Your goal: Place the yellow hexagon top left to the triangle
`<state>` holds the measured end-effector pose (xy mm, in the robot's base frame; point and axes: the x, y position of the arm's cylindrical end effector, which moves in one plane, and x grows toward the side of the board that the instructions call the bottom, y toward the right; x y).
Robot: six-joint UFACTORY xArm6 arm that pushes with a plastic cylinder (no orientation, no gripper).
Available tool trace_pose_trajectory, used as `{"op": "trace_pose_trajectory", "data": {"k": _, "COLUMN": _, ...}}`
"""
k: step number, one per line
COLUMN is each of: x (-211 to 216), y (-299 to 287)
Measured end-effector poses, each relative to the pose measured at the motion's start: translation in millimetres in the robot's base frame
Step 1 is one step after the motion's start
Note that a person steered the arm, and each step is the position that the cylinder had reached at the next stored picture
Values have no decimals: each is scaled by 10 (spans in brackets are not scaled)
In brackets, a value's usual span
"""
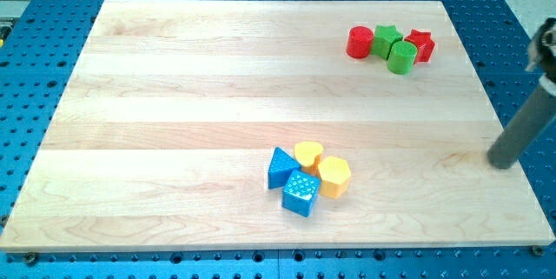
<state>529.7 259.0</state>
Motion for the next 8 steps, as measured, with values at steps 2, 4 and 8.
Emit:
{"op": "trace_pose_trajectory", "data": {"k": 2, "x": 458, "y": -1590}}
{"op": "trace_pose_trajectory", "data": {"k": 4, "x": 57, "y": -2453}}
{"op": "trace_pose_trajectory", "data": {"k": 8, "x": -489, "y": -2796}}
